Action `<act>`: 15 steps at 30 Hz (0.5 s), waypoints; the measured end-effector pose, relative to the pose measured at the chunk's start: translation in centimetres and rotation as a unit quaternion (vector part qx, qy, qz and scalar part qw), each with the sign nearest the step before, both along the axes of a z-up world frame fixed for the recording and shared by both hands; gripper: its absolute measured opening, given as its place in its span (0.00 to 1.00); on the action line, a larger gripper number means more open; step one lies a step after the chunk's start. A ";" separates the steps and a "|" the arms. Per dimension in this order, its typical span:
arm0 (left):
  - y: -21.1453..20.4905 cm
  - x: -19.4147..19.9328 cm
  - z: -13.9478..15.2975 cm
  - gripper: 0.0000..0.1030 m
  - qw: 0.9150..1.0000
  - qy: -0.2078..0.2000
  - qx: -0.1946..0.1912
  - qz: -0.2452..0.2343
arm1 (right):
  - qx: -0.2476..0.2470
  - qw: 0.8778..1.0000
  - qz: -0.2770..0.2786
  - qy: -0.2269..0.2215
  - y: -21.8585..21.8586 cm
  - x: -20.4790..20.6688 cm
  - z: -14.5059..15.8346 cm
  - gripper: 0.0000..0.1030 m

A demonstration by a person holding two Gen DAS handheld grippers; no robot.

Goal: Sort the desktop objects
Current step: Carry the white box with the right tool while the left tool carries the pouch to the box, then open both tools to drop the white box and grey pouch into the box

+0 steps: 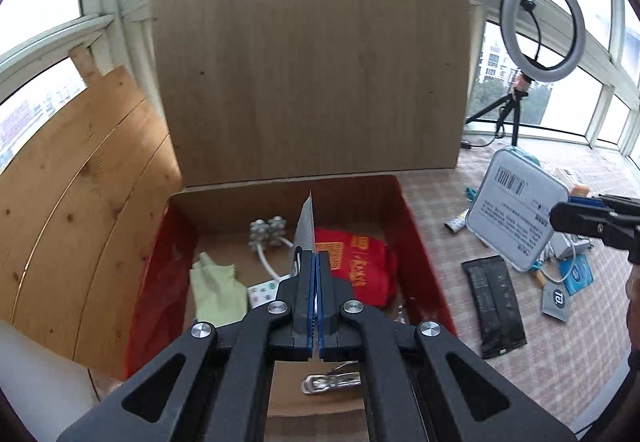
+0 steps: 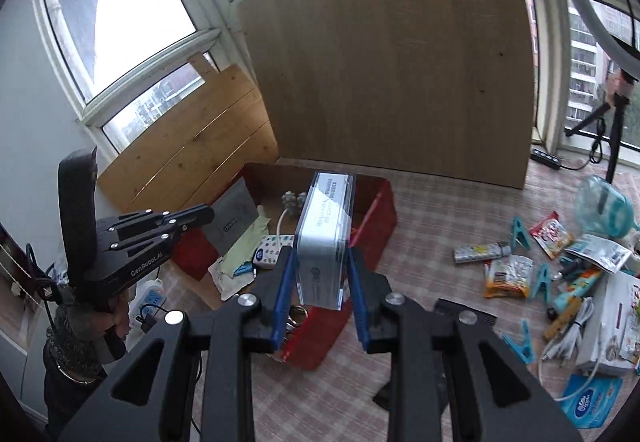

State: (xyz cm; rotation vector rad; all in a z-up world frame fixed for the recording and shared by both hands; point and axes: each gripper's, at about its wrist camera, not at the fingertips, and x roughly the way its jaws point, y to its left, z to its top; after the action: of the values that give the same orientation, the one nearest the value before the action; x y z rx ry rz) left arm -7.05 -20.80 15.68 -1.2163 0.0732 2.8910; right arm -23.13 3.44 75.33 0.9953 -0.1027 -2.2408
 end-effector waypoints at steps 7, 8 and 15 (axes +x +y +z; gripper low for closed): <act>-4.2 -0.5 -0.6 0.00 0.999 -0.006 0.021 0.041 | 0.049 0.998 0.028 0.002 -8.1 0.4 -2.0 0.24; -4.5 -0.8 -0.7 0.00 0.999 -0.008 0.024 0.043 | 0.052 0.998 0.030 -0.003 -8.9 0.2 -2.3 0.24; -5.7 -1.9 -2.3 0.65 0.993 -0.030 -0.013 0.111 | 0.099 0.995 0.025 0.016 -11.5 0.7 -2.8 0.42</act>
State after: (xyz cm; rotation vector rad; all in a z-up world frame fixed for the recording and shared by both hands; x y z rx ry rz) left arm -8.97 -26.52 13.39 -1.3994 -0.0262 3.0440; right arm -22.38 -8.02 72.52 1.0530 0.1588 -2.2510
